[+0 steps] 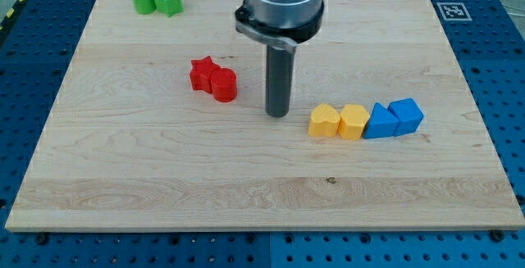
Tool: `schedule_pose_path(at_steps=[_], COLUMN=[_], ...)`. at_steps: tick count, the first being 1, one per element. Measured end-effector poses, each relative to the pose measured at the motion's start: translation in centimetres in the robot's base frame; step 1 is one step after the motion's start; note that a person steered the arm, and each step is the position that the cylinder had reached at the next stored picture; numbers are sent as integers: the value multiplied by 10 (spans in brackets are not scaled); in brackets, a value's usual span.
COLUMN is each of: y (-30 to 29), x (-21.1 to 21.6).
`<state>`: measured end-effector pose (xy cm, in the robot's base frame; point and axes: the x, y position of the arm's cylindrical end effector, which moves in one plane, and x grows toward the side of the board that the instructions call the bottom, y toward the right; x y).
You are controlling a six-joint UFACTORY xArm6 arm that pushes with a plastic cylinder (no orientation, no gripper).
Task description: Tap the red blocks
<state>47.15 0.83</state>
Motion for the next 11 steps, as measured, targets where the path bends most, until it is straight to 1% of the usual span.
schedule_pose_path(at_steps=[1, 3, 4, 5, 8, 10, 11], y=[-16, -25, -48, -52, -61, -60, -60], x=[15, 15, 15, 15, 8, -10, -11])
